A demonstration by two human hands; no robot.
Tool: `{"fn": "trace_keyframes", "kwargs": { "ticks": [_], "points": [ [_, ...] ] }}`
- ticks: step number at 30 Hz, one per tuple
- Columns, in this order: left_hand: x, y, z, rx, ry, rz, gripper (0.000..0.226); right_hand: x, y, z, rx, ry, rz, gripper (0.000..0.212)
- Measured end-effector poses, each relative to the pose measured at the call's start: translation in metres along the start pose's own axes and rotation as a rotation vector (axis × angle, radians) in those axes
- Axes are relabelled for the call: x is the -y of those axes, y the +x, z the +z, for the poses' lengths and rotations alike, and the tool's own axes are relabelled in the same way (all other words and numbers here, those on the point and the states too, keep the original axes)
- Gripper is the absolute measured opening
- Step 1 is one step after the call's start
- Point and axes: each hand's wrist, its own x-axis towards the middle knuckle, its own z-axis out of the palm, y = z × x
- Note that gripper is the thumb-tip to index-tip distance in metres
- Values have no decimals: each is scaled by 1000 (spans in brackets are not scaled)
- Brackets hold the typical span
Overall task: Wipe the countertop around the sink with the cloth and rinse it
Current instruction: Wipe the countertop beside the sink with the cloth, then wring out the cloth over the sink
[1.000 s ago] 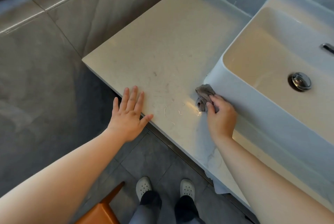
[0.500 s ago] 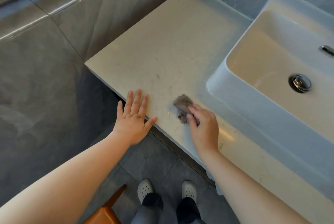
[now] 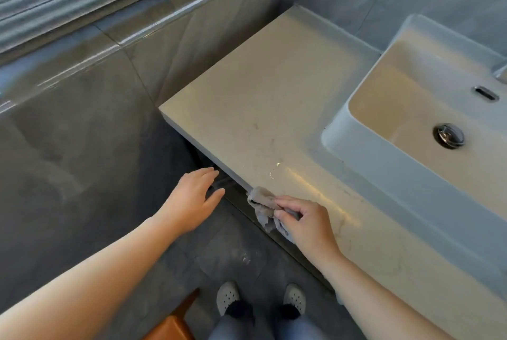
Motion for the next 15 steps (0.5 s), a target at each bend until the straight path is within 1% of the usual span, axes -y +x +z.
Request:
{"fn": "trace_keyframes", "kwargs": {
  "ticks": [2, 5, 8, 12, 15],
  "points": [
    [-4, -11, -3, 35, -52, -25, 52, 10, -1, -15, -40, 29, 58, 25],
    [-23, -14, -14, 55, -140, -20, 49, 28, 1, -48, -83, 65, 81, 24],
    [-52, -7, -26, 84, -196, 33, 50, 44, 3, -86, -111, 93, 46, 24],
    [-98, 11, -40, 102, -262, 120, 50, 56, 6, -134, -105, 123, 30, 21],
    [-146, 31, -49, 118, -315, 189, 52, 60, 10, -168, -117, 180, 10, 27]
  ]
}}
